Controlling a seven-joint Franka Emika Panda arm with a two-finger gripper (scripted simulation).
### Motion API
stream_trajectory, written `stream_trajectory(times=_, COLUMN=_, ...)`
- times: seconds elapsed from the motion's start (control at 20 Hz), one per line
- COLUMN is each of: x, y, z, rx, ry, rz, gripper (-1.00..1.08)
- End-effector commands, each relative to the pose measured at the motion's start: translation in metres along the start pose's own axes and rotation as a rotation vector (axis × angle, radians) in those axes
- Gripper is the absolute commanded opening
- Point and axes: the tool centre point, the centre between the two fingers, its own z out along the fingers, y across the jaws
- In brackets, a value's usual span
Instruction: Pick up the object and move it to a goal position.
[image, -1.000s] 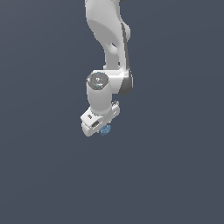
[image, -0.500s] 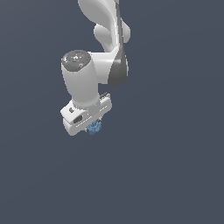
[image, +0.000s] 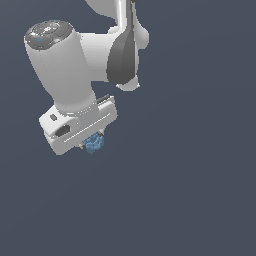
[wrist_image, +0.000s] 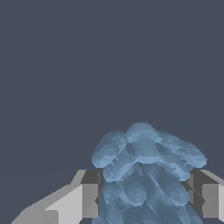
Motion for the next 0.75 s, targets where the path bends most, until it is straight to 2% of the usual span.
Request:
stream_trajectory(times=0.0, x=0.001, y=0.008, z=-0.011, rx=0.001, ry=-0.001, rz=0.0, gripper=-1.0)
stream_trajectory(times=0.7, x=0.003, y=0.026, z=-0.035, rx=0.001, ry=-0.001, rz=0.0, gripper=-1.0)
